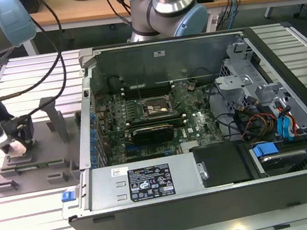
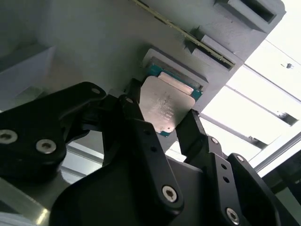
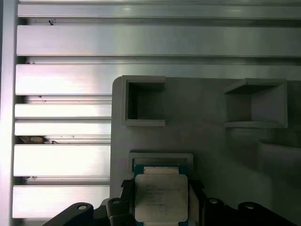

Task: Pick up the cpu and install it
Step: 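Pick up the cpu and move it towards the insertion slot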

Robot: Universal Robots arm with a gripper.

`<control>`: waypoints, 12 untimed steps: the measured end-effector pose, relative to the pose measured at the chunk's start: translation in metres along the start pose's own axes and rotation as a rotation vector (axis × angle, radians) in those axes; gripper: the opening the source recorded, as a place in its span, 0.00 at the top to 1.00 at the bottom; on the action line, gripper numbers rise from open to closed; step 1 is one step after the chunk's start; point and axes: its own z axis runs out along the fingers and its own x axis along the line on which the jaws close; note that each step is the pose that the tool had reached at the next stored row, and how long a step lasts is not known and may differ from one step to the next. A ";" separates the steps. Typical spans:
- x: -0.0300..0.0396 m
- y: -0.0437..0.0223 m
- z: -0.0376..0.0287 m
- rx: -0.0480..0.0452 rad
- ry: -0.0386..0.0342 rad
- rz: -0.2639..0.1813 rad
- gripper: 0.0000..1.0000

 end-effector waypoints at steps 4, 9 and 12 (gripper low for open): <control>-0.0002 0.0007 -0.0159 0.0000 0.0000 0.000 0.45; -0.0004 0.0012 -0.0283 0.0001 0.0000 0.000 0.45; -0.0005 0.0016 -0.0388 0.0001 0.0000 0.000 0.45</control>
